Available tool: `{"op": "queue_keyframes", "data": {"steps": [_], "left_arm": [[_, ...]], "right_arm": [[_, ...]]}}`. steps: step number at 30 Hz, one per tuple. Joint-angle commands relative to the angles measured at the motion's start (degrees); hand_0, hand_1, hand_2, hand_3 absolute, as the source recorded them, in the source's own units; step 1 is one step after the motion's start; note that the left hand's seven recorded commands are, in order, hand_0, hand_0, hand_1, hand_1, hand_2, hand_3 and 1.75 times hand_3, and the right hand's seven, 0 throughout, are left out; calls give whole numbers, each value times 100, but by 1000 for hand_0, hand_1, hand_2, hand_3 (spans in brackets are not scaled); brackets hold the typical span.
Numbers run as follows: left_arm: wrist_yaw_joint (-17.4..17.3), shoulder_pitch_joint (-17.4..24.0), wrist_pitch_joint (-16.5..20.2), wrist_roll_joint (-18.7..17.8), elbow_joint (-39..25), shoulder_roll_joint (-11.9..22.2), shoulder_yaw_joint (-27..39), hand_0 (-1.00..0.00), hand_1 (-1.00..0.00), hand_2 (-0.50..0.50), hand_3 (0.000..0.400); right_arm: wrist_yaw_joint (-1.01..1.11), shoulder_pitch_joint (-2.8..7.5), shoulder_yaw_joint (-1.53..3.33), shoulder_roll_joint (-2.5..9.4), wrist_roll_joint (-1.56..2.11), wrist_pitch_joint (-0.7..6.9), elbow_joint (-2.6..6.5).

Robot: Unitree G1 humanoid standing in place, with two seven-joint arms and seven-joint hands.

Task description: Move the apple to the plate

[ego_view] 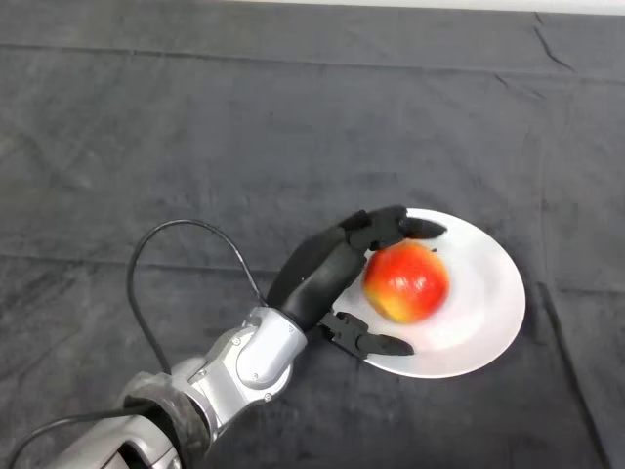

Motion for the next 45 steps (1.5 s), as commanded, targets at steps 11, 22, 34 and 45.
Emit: {"op": "queue_keyframes", "data": {"steps": [11,22,34,45], "left_arm": [[85,-134,82,-100,-57,296,-193,0,0,0,0],[200,-87,-226,-111,176,565,171,0,0,0,0],[382,74,-577,-54,420,860,646,0,0,0,0],[425,291,-889,-104,602,1350,1214,0,0,0,0]], "right_arm": [[10,-17,-53,-147,45,-34,14],[11,-18,-54,-148,45,-34,16],[12,-20,-55,-149,45,-34,20],[14,-21,-56,-151,45,-35,24]]}}
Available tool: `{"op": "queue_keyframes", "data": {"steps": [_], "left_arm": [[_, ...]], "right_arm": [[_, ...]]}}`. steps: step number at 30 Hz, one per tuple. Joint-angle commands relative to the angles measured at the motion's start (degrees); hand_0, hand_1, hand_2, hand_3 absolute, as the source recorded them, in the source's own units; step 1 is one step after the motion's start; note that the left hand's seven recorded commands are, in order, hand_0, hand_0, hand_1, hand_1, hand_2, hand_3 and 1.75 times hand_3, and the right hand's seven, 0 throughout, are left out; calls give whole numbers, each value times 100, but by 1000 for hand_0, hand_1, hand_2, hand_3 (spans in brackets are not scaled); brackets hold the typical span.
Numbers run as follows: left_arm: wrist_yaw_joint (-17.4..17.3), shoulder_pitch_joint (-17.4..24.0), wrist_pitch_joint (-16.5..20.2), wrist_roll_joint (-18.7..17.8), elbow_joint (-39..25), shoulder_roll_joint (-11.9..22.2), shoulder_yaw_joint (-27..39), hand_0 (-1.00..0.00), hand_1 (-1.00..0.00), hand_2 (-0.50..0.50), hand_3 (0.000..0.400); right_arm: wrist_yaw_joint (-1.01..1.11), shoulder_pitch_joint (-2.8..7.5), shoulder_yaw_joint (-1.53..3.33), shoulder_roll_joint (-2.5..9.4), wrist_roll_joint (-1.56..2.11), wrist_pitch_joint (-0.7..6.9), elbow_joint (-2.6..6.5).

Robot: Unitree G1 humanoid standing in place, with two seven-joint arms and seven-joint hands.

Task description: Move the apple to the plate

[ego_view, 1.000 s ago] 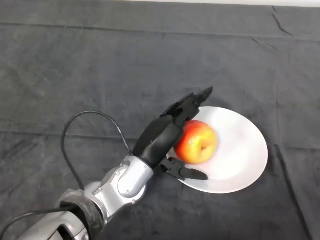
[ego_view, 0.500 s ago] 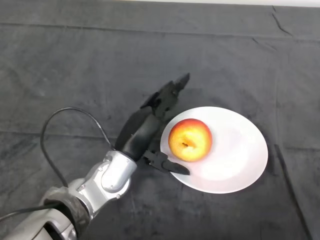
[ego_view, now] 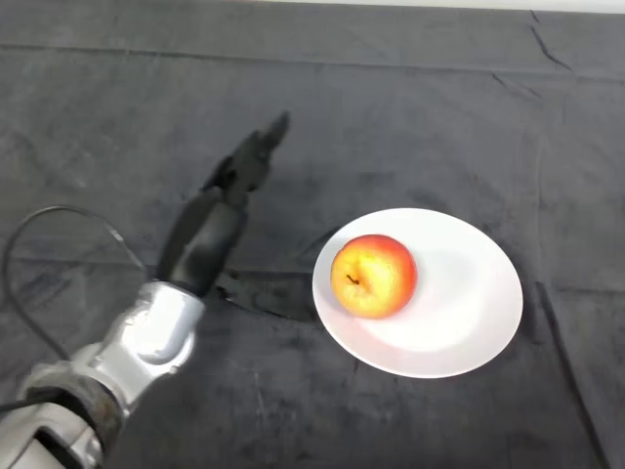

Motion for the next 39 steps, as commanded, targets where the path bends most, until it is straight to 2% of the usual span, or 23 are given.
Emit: {"op": "queue_keyframes", "data": {"steps": [1,15,29,34,39], "left_arm": [[84,277,-181,-12,179,305,255,0,0,0,0],[194,725,-271,-226,366,836,1081,0,0,0,0],[121,1018,164,-629,490,1061,1923,0,0,0,0],[51,1147,245,-847,485,1165,2275,0,0,0,0],[-78,1326,301,-1238,476,1270,2761,0,0,0,0]], "right_arm": [[13,-21,-56,-151,45,-34,24],[15,-22,-57,-152,45,-35,27],[14,-20,-56,-150,44,-35,22],[12,-19,-55,-148,43,-35,19],[11,-18,-55,-147,43,-34,15]]}}
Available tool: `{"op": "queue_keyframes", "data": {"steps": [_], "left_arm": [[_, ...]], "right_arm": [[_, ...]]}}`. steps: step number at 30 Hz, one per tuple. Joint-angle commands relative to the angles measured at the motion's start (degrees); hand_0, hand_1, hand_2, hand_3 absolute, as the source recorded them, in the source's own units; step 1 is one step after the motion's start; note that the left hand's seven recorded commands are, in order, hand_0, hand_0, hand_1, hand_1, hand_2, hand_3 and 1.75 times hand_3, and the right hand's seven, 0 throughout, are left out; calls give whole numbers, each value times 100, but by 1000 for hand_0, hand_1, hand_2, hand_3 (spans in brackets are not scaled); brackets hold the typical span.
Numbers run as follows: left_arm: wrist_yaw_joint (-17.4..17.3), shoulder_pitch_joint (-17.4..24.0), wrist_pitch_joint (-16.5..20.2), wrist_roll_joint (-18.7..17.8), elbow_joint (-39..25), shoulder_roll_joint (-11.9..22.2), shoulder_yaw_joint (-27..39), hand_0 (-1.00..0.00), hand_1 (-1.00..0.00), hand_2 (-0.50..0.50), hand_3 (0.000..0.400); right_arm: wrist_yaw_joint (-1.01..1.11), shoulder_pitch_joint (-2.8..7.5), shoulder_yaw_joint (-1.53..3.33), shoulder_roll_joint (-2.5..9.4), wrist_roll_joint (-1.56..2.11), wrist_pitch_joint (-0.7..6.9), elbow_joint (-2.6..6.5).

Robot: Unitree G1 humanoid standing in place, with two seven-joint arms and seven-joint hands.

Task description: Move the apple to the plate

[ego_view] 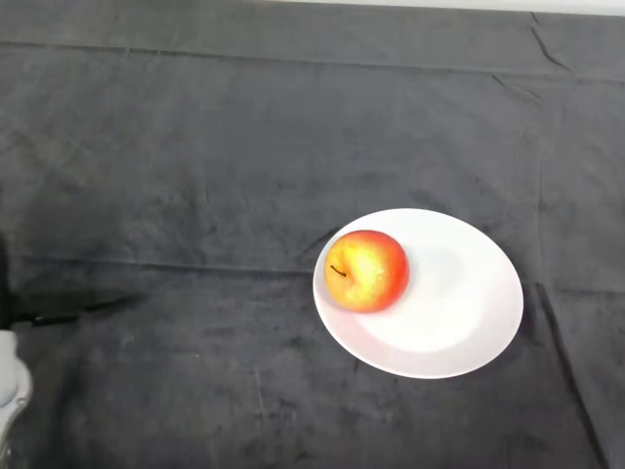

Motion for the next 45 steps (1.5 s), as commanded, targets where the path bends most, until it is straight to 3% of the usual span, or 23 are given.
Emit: {"op": "queue_keyframes", "data": {"steps": [1,31,45], "left_arm": [[-65,179,82,-188,178,369,234,0,0,0,0],[-656,528,914,-2481,16,258,3032,0,0,0,0],[-954,400,1122,-2950,-120,119,3729,0,0,0,0]], "right_arm": [[11,-18,-52,-146,43,-34,15],[3,-13,-49,-140,41,-31,-2],[3,-13,-49,-140,42,-31,-1]]}}
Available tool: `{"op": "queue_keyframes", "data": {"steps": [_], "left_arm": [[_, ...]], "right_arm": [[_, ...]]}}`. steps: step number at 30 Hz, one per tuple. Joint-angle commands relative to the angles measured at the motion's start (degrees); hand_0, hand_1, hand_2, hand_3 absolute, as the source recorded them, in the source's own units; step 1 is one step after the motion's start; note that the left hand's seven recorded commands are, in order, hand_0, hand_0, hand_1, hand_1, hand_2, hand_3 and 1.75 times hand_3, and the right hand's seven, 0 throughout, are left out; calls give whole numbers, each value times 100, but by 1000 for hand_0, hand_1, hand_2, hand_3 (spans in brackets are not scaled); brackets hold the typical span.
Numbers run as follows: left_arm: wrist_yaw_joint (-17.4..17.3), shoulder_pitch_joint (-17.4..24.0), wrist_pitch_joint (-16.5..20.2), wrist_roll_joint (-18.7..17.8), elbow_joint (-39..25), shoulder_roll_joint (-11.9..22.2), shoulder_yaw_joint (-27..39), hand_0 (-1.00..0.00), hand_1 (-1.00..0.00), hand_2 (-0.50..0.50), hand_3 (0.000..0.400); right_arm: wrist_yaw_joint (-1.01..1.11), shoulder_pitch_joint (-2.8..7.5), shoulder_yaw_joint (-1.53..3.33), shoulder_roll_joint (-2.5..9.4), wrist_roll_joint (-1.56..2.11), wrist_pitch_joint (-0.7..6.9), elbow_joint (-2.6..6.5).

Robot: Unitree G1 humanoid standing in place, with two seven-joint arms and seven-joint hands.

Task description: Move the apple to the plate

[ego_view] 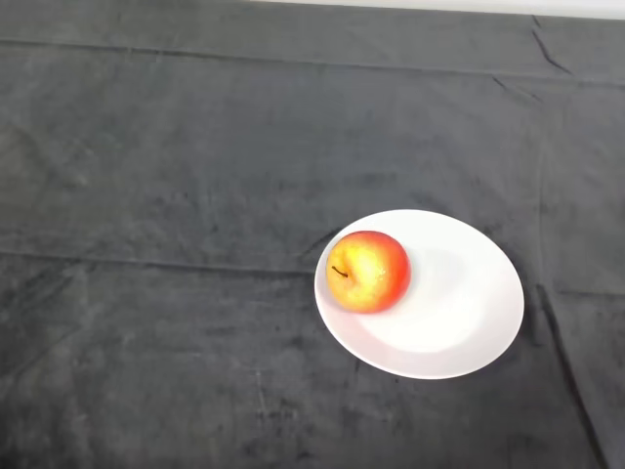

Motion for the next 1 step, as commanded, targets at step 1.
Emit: {"op": "queue_keyframes", "data": {"steps": [1], "left_arm": [[-104,-3,101,-123,-124,7,142,0,0,0,0]], "right_arm": [[3,-13,-51,-141,42,-31,-1]]}}
